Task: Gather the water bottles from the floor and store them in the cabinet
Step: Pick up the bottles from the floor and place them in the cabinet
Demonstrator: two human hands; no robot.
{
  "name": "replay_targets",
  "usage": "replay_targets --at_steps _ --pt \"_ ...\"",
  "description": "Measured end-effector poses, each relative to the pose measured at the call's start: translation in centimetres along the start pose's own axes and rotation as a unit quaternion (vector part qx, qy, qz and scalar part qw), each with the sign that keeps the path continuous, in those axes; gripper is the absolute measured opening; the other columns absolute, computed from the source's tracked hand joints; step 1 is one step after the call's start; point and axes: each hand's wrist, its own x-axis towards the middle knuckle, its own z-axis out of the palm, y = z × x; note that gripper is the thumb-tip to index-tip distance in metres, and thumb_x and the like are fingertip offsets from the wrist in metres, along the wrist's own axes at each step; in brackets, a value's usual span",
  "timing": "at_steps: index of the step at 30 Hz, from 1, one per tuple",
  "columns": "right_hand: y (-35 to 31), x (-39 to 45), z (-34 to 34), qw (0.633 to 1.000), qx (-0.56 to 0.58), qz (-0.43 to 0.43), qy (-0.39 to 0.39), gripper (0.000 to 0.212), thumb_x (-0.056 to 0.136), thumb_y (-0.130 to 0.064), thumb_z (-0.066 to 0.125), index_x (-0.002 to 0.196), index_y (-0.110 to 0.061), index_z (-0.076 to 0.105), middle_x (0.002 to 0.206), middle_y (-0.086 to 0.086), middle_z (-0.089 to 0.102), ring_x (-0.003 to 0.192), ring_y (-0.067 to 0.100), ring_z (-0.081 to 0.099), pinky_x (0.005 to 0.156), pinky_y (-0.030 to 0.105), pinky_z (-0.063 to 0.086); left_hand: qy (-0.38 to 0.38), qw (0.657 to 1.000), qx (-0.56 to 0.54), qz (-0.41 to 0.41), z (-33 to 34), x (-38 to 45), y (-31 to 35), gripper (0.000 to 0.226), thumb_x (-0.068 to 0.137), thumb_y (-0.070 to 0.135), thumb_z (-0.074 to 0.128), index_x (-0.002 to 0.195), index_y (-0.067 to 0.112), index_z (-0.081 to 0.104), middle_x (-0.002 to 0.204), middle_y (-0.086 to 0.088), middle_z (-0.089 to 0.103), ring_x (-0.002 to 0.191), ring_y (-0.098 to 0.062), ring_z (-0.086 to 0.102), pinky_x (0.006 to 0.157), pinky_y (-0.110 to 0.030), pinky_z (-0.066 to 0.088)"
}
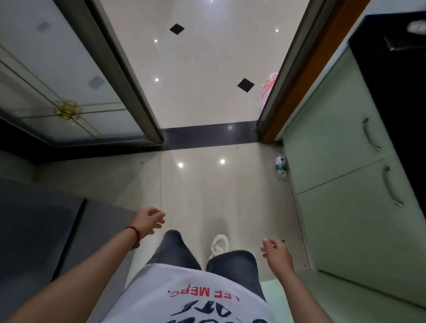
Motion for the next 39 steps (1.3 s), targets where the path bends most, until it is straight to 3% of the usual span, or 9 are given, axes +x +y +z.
replay_targets --at_steps 5,9,11,13,16,21,26,33,39 --pt "-7.1 5.8 -2.3 1.0 -0.001 0.001 0.001 0.032 0.091 -0.025 0.047 0.109 -0.002 0.06 0.079 0.006 0.063 0.093 0.032 0.063 0.085 0.036 0.046 0.023 0.998 -0.029 -0.043 -0.7 2.5 3.7 0.019 0.093 0.016 0.049 0.075 0.016 0.054 0.075 -0.001 0.058 0.068 -0.015 0.054 0.063 -0.024 0.039" --pt "-12.5 10.8 -2.5 1.0 0.012 -0.011 -0.004 0.018 0.09 -0.025 0.049 0.095 -0.011 0.059 0.07 -0.003 0.059 0.093 0.034 0.063 0.091 0.046 0.049 0.019 0.997 -0.027 -0.067 -1.7 6.2 7.2 0.016 0.093 0.016 0.048 0.078 0.012 0.054 0.076 -0.002 0.059 0.073 -0.018 0.054 0.063 -0.024 0.04" --pt "-14.9 13.0 -2.4 1.0 0.029 -0.003 0.012 0.02 0.09 -0.023 0.049 0.095 -0.007 0.06 0.068 -0.003 0.058 0.091 0.034 0.063 0.09 0.048 0.05 0.014 0.997 -0.018 -0.073 -2.3 8.9 9.5 0.017 0.093 0.017 0.048 0.077 0.013 0.055 0.077 -0.003 0.059 0.071 -0.018 0.055 0.063 -0.024 0.04" --pt "-17.1 14.3 -2.6 0.998 0.059 0.015 0.031 0.026 0.091 -0.019 0.049 0.1 0.002 0.061 0.066 -0.001 0.057 0.079 0.029 0.06 0.08 0.042 0.05 0.011 0.997 0.0 -0.079 -2.9 11.2 12.1 0.017 0.092 0.017 0.049 0.077 0.012 0.055 0.082 -0.008 0.061 0.07 -0.018 0.055 0.062 -0.025 0.04" --pt "-19.3 16.1 -3.1 0.995 0.078 0.048 0.033 0.022 0.092 -0.016 0.048 0.1 0.001 0.059 0.067 0.001 0.056 0.07 0.025 0.056 0.066 0.032 0.046 0.001 0.997 0.017 -0.072 -3.3 14.9 16.8 0.014 0.091 0.016 0.049 0.079 0.011 0.055 0.087 -0.012 0.06 0.069 -0.018 0.055 0.061 -0.025 0.039" --pt "-20.2 19.0 -4.4 0.99 0.08 0.108 0.051 0.027 0.091 -0.018 0.05 0.104 0.004 0.06 0.07 0.001 0.058 0.081 0.029 0.058 0.088 0.048 0.049 -0.031 0.996 0.075 -0.031 -1.8 20.8 25.4 0.018 0.092 0.017 0.049 0.1 0.005 0.059 0.084 -0.008 0.062 0.082 -0.024 0.058 0.061 -0.026 0.043" --pt "-20.5 22.5 -6.3 0.986 0.055 0.14 0.068 0.03 0.091 -0.022 0.05 0.108 0.0 0.061 0.094 0.016 0.066 0.094 0.031 0.062 0.089 0.038 0.047 -0.092 0.978 0.182 0.033 2.6 25.6 31.3 0.024 0.091 0.019 0.051 0.105 0.003 0.061 0.095 -0.011 0.066 0.085 -0.021 0.06 0.069 -0.027 0.046" --pt "-19.2 32.4 -6.9 0.988 -0.042 0.131 0.075 0.032 0.092 -0.019 0.05 0.114 0.003 0.06 0.12 0.02 0.063 0.112 0.031 0.057 0.088 0.031 0.041 -0.11 0.956 0.269 0.04 8.4 34.3 29.5 0.025 0.092 0.025 0.048 0.107 0.01 0.061 0.097 -0.004 0.063 0.09 -0.018 0.059 0.083 -0.031 0.047" --pt "-15.2 45.3 -4.1 0.986 -0.118 0.097 0.06 0.031 0.092 -0.023 0.049 0.112 -0.001 0.059 0.122 0.02 0.061 0.114 0.034 0.055 0.089 0.031 0.041 -0.093 0.978 0.187 -0.003 13.0 43.0 22.0 0.016 0.091 0.022 0.05 0.097 0.013 0.062 0.092 -0.007 0.068 0.087 -0.02 0.064 0.079 -0.031 0.049"
